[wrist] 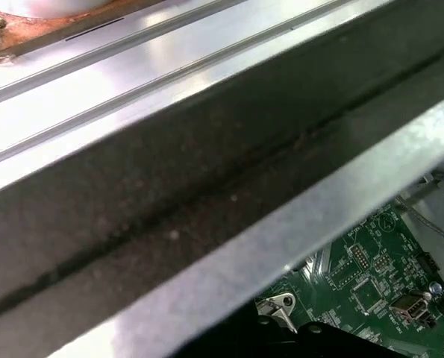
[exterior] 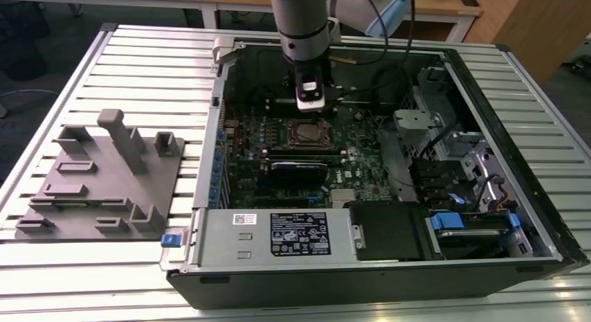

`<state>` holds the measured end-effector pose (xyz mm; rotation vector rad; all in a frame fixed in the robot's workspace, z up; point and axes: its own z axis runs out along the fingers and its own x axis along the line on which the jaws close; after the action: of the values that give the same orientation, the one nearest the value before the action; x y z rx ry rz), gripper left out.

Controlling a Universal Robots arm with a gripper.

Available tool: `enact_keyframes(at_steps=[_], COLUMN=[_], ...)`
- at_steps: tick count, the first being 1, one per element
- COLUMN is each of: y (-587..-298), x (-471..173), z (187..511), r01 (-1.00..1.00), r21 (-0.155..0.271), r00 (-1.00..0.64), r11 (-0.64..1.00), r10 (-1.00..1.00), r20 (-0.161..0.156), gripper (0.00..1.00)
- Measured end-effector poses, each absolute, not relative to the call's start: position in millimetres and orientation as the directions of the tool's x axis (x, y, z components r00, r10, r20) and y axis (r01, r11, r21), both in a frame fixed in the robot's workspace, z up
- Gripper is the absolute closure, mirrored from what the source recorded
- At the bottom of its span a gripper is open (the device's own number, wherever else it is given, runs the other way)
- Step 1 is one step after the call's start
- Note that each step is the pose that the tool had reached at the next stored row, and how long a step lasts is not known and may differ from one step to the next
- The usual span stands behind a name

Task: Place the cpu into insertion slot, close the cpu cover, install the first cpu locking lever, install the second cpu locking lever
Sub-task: 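Install the first cpu locking lever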

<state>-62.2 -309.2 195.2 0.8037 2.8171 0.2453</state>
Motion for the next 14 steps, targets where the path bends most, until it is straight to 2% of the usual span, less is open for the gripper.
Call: enact_keyframes(at_steps=[14], y=[-309.2], x=[-64.5], z=[194.1], r01=[0.498], r21=[0.203], r00=[-0.829], r11=[0.843], r10=[0.531], r20=[-0.176], gripper=[0.90])
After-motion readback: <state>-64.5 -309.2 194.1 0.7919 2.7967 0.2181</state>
